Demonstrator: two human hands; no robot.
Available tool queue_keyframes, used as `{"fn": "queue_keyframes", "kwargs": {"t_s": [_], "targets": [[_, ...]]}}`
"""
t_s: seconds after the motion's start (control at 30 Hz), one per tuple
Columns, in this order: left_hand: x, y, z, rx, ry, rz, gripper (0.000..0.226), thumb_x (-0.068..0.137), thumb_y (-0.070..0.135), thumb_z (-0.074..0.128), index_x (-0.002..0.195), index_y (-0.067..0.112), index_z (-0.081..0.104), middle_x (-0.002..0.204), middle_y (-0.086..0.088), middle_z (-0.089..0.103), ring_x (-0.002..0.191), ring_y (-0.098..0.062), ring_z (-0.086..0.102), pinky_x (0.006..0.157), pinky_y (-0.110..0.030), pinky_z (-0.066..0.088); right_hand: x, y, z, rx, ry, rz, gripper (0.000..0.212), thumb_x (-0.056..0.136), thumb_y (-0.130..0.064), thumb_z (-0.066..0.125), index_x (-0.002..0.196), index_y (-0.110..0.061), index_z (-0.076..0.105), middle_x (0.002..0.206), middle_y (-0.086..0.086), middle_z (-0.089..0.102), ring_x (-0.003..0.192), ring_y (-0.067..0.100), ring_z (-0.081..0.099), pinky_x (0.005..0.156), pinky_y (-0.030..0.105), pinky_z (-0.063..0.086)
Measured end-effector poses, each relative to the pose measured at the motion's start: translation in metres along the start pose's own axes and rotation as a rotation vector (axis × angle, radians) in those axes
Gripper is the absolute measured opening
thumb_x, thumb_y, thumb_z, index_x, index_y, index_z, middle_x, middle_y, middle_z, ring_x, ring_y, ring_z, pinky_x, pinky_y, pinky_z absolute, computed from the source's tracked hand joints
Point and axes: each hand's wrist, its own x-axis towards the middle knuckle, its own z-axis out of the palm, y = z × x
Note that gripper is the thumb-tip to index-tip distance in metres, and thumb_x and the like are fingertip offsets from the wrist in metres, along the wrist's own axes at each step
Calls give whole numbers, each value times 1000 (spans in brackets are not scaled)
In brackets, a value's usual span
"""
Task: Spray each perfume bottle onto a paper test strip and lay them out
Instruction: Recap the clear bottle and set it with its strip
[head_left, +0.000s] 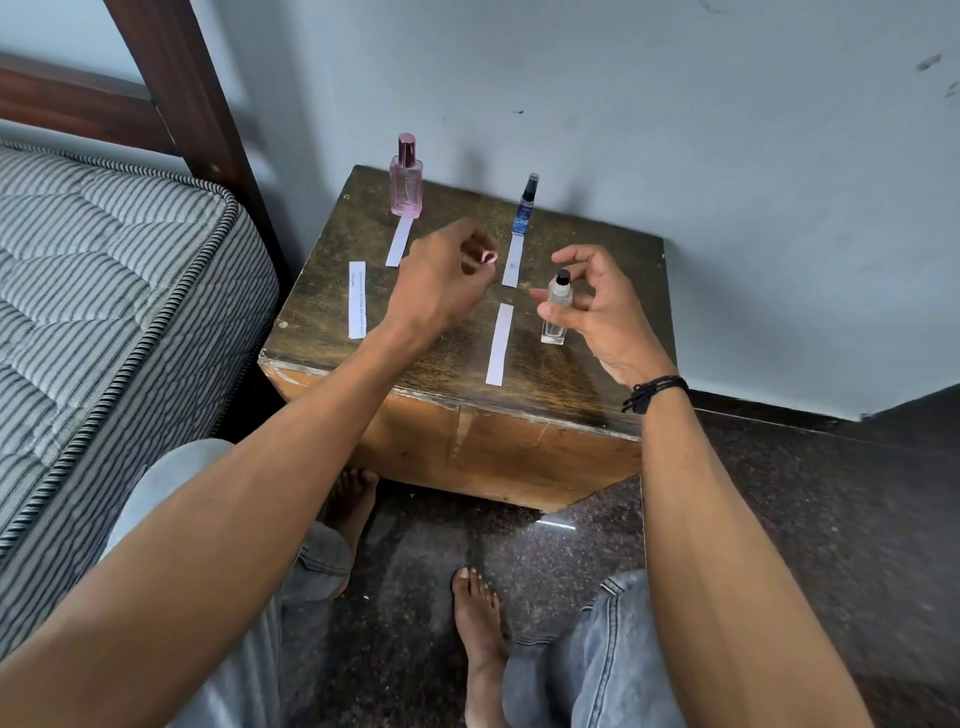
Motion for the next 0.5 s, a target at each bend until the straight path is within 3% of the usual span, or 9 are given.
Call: {"fn": "queue_keyframes", "kwargs": {"t_s": [0.13, 0.23, 0.33, 0.5], "targets": [[-2, 21, 4, -357, 39, 112, 16, 87, 25, 71, 100, 18, 67, 94, 6, 76, 91, -10, 72, 84, -37, 59, 1, 2, -3, 32, -48, 23, 59, 81, 16, 74, 117, -25, 54, 111, 4, 52, 111, 26, 72, 90, 37, 59], [-4, 33, 14, -379, 24, 185, 14, 87, 19, 71, 100, 16, 69, 96, 6, 75, 93, -9, 71, 88, -36, 57, 1, 2, -3, 52, -61, 40, 59, 79, 12, 79, 118, -22, 52, 112, 7, 54, 110, 24, 72, 94, 41, 58], [-5, 39, 23, -311, -38, 226, 14, 88, 18, 72, 102, 15, 71, 98, 7, 73, 91, -1, 69, 84, -22, 56, 1, 3, -4, 53, -58, 45, 61, 78, 10, 81, 122, -18, 49, 121, 13, 61, 103, 9, 72, 89, 34, 57], [-7, 35, 27, -237, -100, 237, 13, 88, 19, 73, 101, 20, 71, 102, 8, 72, 89, 2, 69, 74, -8, 50, 2, 7, -8, 65, -51, 59, 67, 73, 2, 87, 124, -22, 51, 133, 22, 60, 121, 30, 65, 102, 62, 51]]}}
